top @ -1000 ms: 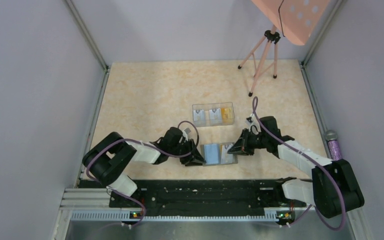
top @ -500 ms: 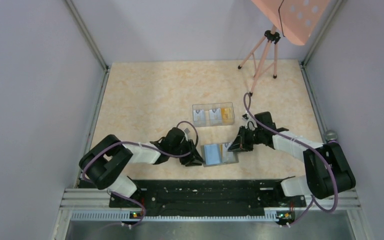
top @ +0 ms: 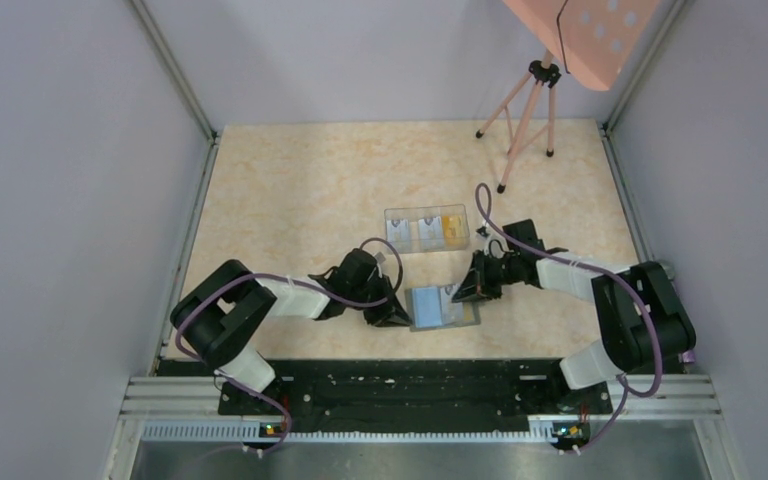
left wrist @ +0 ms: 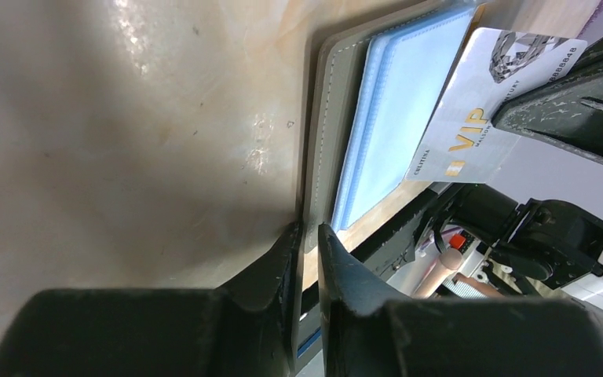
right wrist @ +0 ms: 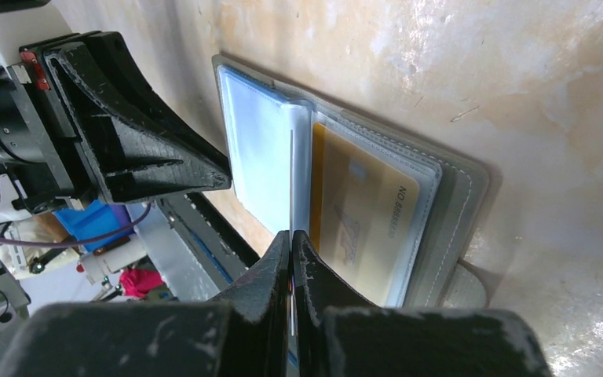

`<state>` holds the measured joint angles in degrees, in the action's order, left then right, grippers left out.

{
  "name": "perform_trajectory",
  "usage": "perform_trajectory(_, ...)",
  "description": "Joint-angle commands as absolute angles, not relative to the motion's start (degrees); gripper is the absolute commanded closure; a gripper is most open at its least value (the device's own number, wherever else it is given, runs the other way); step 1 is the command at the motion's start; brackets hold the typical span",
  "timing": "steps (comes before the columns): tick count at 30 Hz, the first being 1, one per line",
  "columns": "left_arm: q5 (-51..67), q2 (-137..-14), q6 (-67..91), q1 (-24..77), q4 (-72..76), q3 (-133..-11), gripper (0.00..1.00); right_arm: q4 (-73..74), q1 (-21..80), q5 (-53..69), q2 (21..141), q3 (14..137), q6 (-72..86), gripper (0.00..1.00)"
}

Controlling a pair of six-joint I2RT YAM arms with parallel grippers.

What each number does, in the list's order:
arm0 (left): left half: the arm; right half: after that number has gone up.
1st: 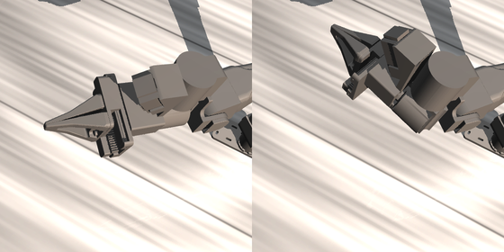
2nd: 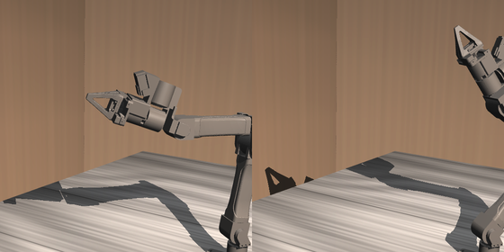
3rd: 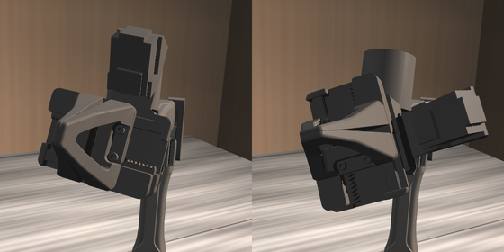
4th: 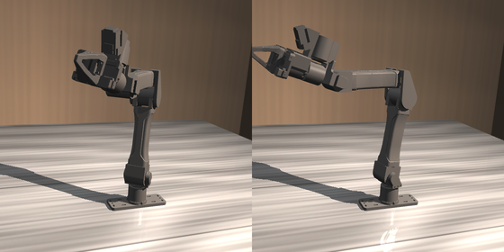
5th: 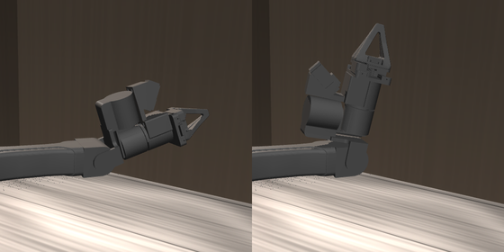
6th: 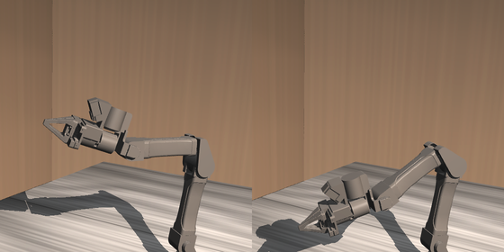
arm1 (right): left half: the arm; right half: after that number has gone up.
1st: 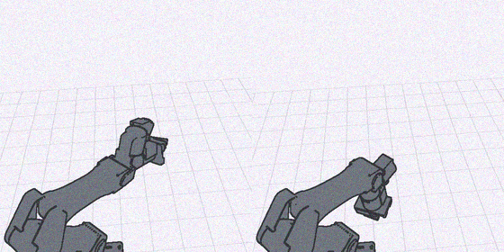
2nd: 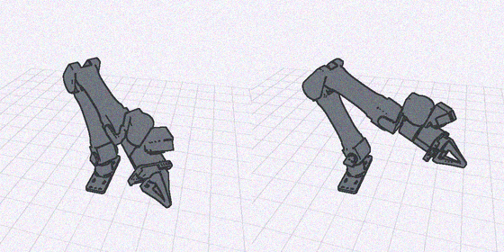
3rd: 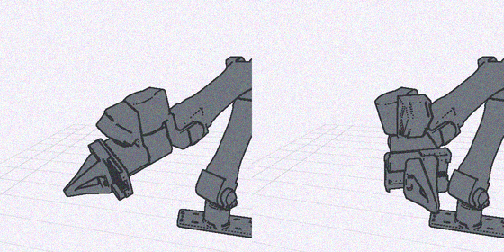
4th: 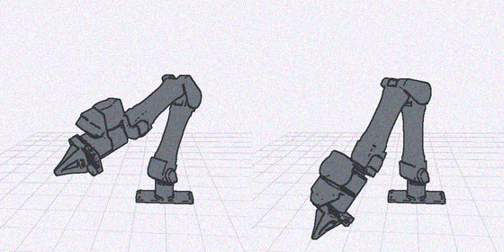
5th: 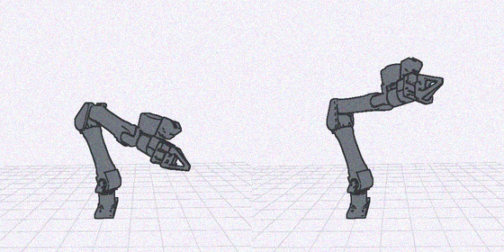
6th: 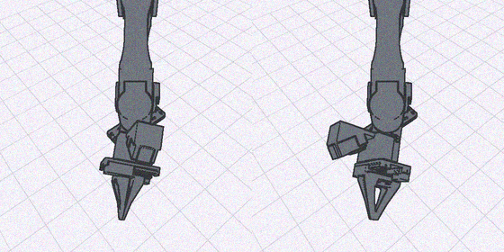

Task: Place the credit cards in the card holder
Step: Insert the credit card into the card holder.

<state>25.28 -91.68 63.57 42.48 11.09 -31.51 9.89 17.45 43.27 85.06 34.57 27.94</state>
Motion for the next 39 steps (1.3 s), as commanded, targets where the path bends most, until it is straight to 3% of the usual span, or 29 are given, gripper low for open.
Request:
perform_trajectory(1, 20.2, -94.4, 60.7, 42.5, 5.5, -31.6, 0.82, 8.6, 17.8, 44.7, 86.2, 35.7, 24.9, 1.00)
perform_trajectory(14, 19.7, -95.6, 58.0, 42.5, 0.9, -33.7, 0.88, 12.7, 17.8, 44.1, 90.9, 39.7, 19.1, 1.00)
perform_trajectory(39, 19.3, -96.5, 57.4, 42.5, -1.0, -34.1, 0.92, 7.3, 20.4, 46.7, 93.4, 38.1, 20.3, 1.00)
